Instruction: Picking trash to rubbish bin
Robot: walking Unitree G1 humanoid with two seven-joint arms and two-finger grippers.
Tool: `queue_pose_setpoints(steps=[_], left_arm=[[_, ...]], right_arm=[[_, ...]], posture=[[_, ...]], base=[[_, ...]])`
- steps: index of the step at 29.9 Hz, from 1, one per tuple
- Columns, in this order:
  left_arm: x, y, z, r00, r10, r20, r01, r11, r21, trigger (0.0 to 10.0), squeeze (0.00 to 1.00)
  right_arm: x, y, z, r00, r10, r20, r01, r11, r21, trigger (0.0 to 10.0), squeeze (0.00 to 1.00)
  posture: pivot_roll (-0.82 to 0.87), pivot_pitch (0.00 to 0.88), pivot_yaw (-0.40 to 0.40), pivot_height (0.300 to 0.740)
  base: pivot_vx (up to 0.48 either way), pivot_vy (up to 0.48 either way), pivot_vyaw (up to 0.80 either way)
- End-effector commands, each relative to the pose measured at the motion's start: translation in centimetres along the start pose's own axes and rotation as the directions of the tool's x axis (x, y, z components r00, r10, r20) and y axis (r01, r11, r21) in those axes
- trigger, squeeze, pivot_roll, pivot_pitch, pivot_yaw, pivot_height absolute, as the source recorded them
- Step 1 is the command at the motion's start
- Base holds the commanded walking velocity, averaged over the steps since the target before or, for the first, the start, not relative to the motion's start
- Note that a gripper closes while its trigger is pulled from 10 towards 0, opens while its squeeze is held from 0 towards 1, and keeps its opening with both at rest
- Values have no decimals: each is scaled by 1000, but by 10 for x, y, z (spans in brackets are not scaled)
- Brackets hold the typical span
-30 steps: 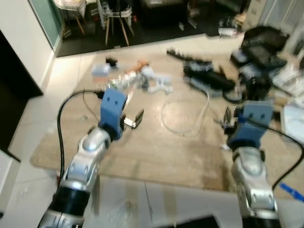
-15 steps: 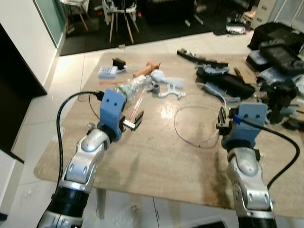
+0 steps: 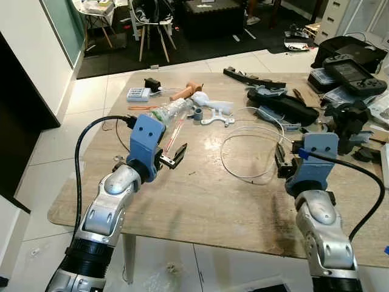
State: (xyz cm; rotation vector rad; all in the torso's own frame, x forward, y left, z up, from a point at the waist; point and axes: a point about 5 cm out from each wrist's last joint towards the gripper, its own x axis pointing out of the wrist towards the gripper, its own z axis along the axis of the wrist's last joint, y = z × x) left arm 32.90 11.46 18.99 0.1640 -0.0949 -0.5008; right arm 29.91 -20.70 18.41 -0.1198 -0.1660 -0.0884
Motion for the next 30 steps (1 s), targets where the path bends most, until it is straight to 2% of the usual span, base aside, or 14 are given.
queue_pose_setpoints(steps=[1, 2, 6, 9, 11, 13, 16, 17, 18, 19, 20, 23, 25, 30], left_arm=[[-3, 3, -3, 1000, 4, -18, -3, 1000, 18, 10000, 0], [-4, 3, -3, 1000, 2, -19, -2, 1000, 21, 10000, 0], [-5, 4, -3, 1000, 1, -16, -1, 1000, 20, 10000, 0], [-4, 6, -1, 1000, 9, -9, -8, 1000, 21, 10000, 0], [-5, 6, 0, 1000, 8, -8, -8, 1000, 22, 10000, 0], [-5, 6, 0, 1000, 8, -7, -8, 1000, 23, 10000, 0], [-6, 6, 0, 1000, 7, -8, -7, 1000, 22, 10000, 0], [-6, 7, -1, 1000, 7, -11, -6, 1000, 22, 10000, 0], [-7, 7, -1, 1000, 6, -13, -6, 1000, 22, 10000, 0], [-7, 6, -2, 1000, 4, -15, -3, 1000, 22, 10000, 0], [-7, 6, -2, 1000, 4, -15, -3, 1000, 22, 10000, 0], [-7, 6, -2, 1000, -3, -18, 4, 1000, 22, 10000, 0], [-7, 5, -2, 1000, -7, -21, 7, 1000, 24, 10000, 0], [-5, 5, -3, 1000, -14, -25, 15, 999, 31, 10000, 0]], right_arm=[[-2, 3, -6, 999, 37, -38, -36, 999, 16, 10000, 1000], [-2, 5, -9, 993, 101, -59, -99, 995, 23, 10000, 1000], [-1, 7, -10, 985, 158, -71, -156, 987, 25, 10000, 1000], [-2, 20, -10, 938, 336, -87, -336, 942, 12, 10000, 1000], [-3, 24, -12, 916, 387, -106, -390, 921, -7, 10000, 1000], [-3, 26, -14, 903, 405, -142, -415, 908, -48, 10000, 1000], [0, 24, -13, 916, 377, -137, -385, 922, -32, 10000, 1000], [2, 21, -11, 929, 348, -125, -353, 936, -17, 10000, 224], [3, 19, -11, 937, 330, -118, -333, 943, -8, 10000, 224], [5, 13, -10, 952, 286, -107, -288, 958, 0, 10000, 0], [5, 13, -10, 952, 286, -107, -288, 958, 0, 10000, 0], [10, -6, -15, 980, 164, -117, -162, 986, 22, 10000, 0], [10, -9, -18, 978, 161, -133, -160, 987, 20, 10000, 0], [3, -3, -36, 919, 289, -267, -302, 953, -6, 10000, 0]], posture=[[-65, 140, 117, 740], [-64, 144, 118, 740], [-63, 148, 119, 740], [-62, 149, 119, 740], [-60, 149, 117, 740], [-60, 151, 115, 740], [-57, 155, 115, 740], [-57, 158, 117, 740], [-57, 159, 119, 740], [-58, 159, 120, 740], [-58, 159, 120, 740], [-58, 162, 125, 740], [-58, 162, 125, 740], [-59, 163, 130, 740]], base=[[0, 0, 0], [0, 0, 0], [0, 0, 0], [0, 0, 0], [0, 0, 0], [0, 0, 0], [0, 0, 0], [0, 0, 0], [0, 0, 0], [0, 0, 0], [0, 0, 0], [0, 0, 0], [0, 0, 0], [0, 0, 0]])
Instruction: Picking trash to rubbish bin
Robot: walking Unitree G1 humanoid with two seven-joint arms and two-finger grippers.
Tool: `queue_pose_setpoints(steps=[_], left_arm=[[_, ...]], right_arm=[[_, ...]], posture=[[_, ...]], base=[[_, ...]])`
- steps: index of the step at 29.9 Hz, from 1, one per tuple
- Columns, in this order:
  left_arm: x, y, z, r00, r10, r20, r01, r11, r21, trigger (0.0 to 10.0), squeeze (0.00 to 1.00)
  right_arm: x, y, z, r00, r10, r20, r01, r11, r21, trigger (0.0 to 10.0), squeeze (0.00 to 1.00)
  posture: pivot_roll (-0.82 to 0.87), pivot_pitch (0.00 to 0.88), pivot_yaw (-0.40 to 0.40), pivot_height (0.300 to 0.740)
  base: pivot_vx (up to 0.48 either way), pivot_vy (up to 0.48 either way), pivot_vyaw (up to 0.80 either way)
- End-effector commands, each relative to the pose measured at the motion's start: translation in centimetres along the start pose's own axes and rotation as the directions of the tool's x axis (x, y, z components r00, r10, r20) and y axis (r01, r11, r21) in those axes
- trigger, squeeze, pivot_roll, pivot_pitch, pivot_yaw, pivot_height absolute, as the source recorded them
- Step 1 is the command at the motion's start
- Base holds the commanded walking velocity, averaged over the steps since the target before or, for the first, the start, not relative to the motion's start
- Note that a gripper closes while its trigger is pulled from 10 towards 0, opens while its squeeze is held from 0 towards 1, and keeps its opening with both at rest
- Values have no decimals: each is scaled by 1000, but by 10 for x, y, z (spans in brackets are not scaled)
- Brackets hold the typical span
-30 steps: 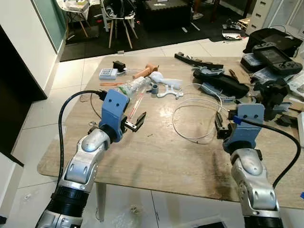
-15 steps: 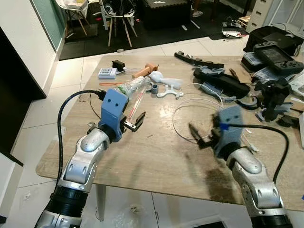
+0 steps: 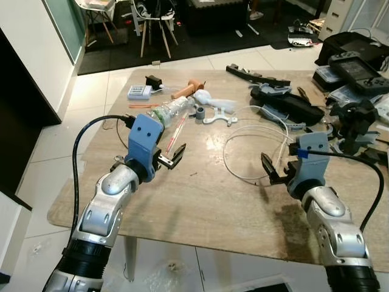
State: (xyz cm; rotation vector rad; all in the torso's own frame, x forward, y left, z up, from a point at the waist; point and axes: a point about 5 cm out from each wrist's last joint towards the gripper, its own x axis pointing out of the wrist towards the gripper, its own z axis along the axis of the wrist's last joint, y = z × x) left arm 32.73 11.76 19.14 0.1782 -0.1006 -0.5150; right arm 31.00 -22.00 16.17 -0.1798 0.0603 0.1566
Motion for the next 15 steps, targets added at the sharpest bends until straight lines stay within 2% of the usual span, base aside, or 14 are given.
queue_pose_setpoints(steps=[1, 2, 3, 6, 9, 15], left_arm=[[-2, 4, -4, 1000, 1, -28, 0, 1000, 18, 10000, 0], [-2, 4, -4, 1000, 1, -28, 0, 1000, 18, 10000, 0], [-2, 5, -3, 1000, 4, -27, -4, 1000, 21, 10000, 0], [-2, 5, -3, 1000, 6, -26, -6, 1000, 23, 10000, 0], [-2, 7, -3, 1000, 10, -23, -10, 1000, 24, 10000, 0], [-3, 7, -3, 1000, 15, -20, -14, 1000, 27, 10000, 0]], right_arm=[[-2, 11, -15, 992, 95, -78, -95, 996, 1, 10000, 0], [-2, 11, -15, 992, 95, -78, -95, 996, 1, 10000, 0], [-5, 14, -18, 983, 152, -105, -153, 988, -2, 10000, 0], [-6, 15, -19, 979, 171, -115, -172, 985, -3, 10000, 0], [-9, 14, -19, 956, 243, -165, -253, 967, -41, 10000, 0], [-9, 12, -17, 949, 267, -167, -275, 961, -29, 10000, 0]], posture=[[-58, 163, 129, 740], [-58, 163, 129, 740], [-58, 161, 129, 740], [-58, 161, 129, 740], [-59, 162, 130, 740], [-60, 162, 130, 740]], base=[[0, 0, 0], [0, 0, 0], [0, 0, 0], [0, 0, 0], [0, 0, 0], [0, 0, 0]])
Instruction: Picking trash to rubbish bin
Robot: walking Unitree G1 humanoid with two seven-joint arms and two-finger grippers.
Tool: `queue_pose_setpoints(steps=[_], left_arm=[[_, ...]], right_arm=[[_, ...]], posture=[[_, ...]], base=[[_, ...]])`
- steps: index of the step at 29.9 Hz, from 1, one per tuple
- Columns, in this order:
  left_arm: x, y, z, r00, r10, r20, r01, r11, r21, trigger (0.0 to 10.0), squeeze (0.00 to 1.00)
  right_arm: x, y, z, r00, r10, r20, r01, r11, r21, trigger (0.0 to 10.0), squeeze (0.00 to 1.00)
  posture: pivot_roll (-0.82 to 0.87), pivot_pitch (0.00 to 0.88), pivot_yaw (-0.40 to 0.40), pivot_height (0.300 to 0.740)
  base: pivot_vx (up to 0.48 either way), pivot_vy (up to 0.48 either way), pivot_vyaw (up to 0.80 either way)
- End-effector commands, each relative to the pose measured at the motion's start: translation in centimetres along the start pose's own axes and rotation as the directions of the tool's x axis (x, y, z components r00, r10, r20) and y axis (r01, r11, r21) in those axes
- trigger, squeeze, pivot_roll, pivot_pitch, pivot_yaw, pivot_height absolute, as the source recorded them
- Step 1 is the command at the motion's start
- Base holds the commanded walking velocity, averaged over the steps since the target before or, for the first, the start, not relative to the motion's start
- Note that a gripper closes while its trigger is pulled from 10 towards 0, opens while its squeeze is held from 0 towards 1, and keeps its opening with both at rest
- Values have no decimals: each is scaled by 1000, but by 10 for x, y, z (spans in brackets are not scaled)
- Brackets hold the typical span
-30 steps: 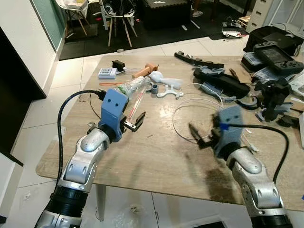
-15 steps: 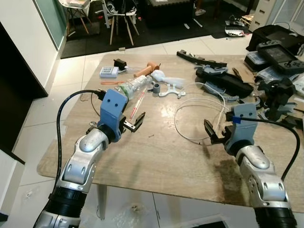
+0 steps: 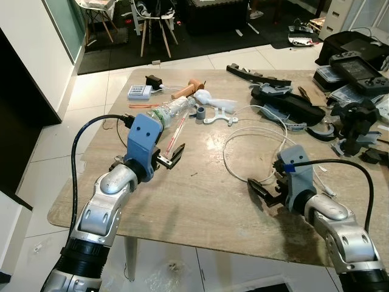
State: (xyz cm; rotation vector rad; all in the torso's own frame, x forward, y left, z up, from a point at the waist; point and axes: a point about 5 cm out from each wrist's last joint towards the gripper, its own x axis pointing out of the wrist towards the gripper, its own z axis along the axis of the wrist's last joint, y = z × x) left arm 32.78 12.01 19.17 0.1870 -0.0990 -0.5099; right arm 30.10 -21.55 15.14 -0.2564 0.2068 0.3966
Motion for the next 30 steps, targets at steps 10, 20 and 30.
queue_pose_setpoints(steps=[10, 20, 30], left_arm=[[-1, 4, -2, 1000, 14, -12, -14, 1000, 18, 10000, 0], [-1, 4, -2, 1000, 14, -13, -14, 1000, 18, 10000, 0], [-1, 6, -2, 1000, 15, -13, -15, 1000, 19, 10000, 0]], right_arm=[[10, 8, -6, 988, -74, 134, 24, 940, 340, 0, 0], [10, 7, 0, 978, -103, 182, 32, 933, 357, 0, 0], [11, 10, 12, 981, -30, 190, -30, 952, 306, 0, 0]], posture=[[-57, 163, 129, 740], [-58, 161, 130, 740], [-56, 160, 128, 740]], base=[[0, 0, 0], [0, 0, 0], [0, 0, 0]])
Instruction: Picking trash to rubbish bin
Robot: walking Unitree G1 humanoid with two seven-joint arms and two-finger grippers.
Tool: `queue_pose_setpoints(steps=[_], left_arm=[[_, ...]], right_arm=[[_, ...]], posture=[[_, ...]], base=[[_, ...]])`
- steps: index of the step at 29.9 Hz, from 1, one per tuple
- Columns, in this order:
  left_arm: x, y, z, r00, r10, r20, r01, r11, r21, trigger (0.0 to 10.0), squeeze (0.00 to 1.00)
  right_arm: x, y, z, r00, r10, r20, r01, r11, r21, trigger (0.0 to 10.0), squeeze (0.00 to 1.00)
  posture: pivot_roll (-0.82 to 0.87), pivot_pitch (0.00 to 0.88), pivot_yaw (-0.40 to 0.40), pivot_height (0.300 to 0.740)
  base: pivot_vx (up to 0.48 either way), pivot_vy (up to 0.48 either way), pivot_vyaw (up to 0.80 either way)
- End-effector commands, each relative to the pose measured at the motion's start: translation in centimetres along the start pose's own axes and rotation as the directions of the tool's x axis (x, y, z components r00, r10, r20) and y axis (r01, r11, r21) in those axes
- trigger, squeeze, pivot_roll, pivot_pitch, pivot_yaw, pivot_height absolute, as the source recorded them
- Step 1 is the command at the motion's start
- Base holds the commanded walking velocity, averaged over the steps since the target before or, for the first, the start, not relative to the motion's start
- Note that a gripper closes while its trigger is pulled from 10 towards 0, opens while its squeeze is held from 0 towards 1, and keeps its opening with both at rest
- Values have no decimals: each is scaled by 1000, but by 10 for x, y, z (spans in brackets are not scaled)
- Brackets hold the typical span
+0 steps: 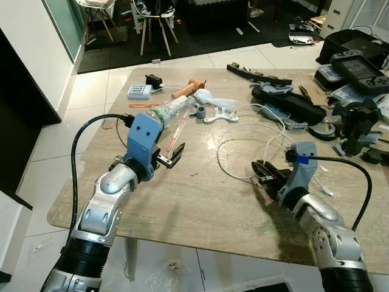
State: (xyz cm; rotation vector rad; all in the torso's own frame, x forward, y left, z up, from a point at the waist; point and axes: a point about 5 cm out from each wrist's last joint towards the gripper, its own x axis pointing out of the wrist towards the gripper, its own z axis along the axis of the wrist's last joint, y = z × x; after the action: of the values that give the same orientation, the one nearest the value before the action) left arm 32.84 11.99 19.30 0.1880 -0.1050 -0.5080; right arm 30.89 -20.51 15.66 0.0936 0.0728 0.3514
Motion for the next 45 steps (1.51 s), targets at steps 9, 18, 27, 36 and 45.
queue_pose_setpoints(steps=[9, 18, 27, 36, 45], left_arm=[[-2, 6, -2, 1000, 2, -13, -2, 1000, 20, 10000, 0], [-1, 4, 0, 1000, -15, -5, 15, 1000, 16, 10000, 0], [-1, 2, 0, 1000, -28, -1, 29, 1000, 13, 10000, 0], [0, 0, 0, 999, -37, 4, 37, 999, 12, 10000, 0], [-1, 0, 0, 999, -38, 5, 38, 999, 12, 10000, 0]], right_arm=[[-11, 22, 10, 951, 250, -180, -275, 952, -131, 0, 0], [-53, 44, 16, 762, 485, -429, -575, 811, -105, 0, 0], [-83, 53, 27, 669, 542, -509, -650, 758, -48, 0, 0], [-86, 28, 37, 760, 348, -549, -523, 829, -199, 10000, 827], [-87, 10, 47, 801, 242, -548, -423, 876, -231, 10000, 1000]], posture=[[-55, 158, 130, 740], [-57, 158, 129, 740], [-61, 162, 131, 740], [-61, 160, 134, 740], [-63, 160, 133, 740]], base=[[0, 0, 0], [0, 0, 0], [0, 0, 0], [0, 0, 0], [0, 0, 0]])
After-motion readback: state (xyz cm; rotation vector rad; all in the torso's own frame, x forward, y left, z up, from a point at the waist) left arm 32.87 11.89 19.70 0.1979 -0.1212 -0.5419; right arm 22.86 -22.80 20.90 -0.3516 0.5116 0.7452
